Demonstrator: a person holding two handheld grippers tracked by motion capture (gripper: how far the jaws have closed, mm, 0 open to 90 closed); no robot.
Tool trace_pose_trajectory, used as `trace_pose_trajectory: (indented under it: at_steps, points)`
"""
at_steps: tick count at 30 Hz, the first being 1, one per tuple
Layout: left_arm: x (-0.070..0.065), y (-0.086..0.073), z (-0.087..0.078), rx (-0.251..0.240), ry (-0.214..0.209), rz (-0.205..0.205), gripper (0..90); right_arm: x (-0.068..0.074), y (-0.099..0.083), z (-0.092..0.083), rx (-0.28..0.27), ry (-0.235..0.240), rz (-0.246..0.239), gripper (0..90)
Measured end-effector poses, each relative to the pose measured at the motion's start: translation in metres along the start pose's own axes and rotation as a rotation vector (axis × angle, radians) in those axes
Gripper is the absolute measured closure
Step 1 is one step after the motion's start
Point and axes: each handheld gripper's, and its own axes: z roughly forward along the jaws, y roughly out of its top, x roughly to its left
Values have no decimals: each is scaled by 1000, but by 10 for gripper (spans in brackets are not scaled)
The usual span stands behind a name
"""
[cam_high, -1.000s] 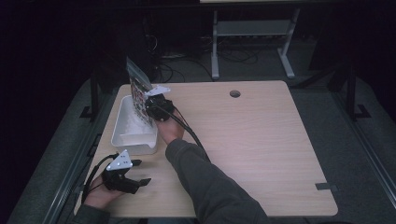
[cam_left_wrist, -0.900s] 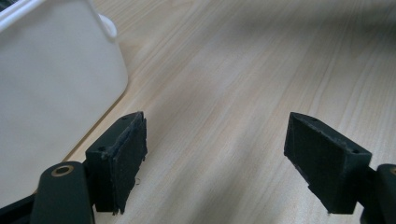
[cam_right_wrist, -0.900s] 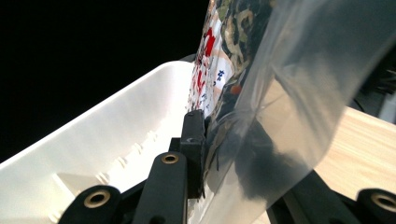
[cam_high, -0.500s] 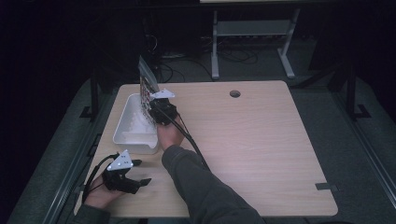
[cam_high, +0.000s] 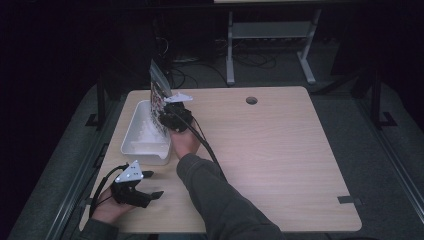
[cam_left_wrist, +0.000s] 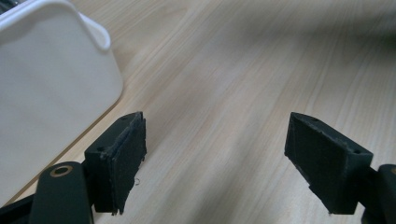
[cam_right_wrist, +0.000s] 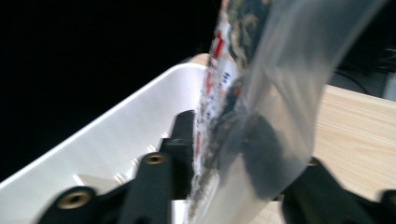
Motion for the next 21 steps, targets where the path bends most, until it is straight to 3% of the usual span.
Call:
trace_pose_trajectory:
  at_steps: [6, 13, 21]
  points:
    - [-2, 1, 2, 2, -9, 6, 198, -11, 0, -7, -26, 72, 33, 469]
    - [-2, 2, 2, -12, -15, -4, 196, -21, -3, -17, -29, 154, 64, 401]
    - [-4, 3, 5, -12, -25, -11, 192, -33, -5, -36, -30, 243, 49, 343]
